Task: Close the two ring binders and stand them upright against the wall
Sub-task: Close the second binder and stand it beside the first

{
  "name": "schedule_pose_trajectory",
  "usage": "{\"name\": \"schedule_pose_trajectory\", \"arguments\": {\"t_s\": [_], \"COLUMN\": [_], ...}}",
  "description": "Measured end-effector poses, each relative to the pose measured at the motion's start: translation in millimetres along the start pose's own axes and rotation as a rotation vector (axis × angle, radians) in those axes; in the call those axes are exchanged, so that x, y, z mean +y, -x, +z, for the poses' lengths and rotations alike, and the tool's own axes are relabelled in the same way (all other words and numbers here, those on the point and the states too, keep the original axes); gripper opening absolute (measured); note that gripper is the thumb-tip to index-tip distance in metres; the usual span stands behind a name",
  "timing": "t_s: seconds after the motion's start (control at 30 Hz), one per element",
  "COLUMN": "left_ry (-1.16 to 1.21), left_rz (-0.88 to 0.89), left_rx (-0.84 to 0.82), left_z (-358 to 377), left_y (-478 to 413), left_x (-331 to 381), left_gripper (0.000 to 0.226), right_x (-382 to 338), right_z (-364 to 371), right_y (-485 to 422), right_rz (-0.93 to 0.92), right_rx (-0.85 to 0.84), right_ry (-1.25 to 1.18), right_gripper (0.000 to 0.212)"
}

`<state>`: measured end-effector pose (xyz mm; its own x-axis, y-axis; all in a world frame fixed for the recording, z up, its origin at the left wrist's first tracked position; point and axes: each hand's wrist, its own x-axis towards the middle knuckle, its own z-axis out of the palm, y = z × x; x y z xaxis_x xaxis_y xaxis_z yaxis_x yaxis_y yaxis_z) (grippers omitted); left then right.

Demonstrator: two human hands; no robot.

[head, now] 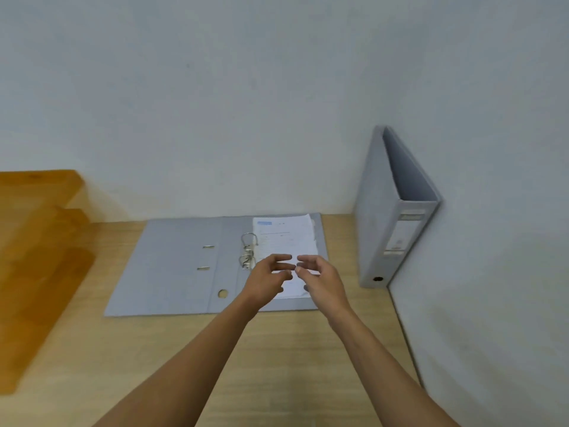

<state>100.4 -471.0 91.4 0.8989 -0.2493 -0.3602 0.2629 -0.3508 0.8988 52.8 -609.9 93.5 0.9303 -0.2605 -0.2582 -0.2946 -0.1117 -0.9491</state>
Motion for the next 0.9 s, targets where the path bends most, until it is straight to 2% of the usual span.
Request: {"name": "schedule_pose_trajectory", "arguments": {"t_s": [0.37,0.57,0.77,0.9], "left_ry": [0.174,0.165,0.148,0.1], "left_rz": [-0.188,-0.291,-0.413,-0.49], "left_rx": [0.193,0.261,0.36,0.34], "left_z": [-176,-277,-333,-352], "left_y": [27,33,32,19], "left_x": [-98,-152,-188,-205], "left_gripper": [0.036,0.036,0.031,0.055], "right_x": [14,35,45,53], "right_z": [157,251,308,323], "right_y": [-9,-20,-27,-24], "right_rz": [0.088,0.19,0.282,0.343], "right_rx": [-0.179,-0.272,-0.398,-0.483], "right_ry": [0.169,0.251,0.309,0.344], "right_gripper": [0.023,0.035,0.051,0.06]}}
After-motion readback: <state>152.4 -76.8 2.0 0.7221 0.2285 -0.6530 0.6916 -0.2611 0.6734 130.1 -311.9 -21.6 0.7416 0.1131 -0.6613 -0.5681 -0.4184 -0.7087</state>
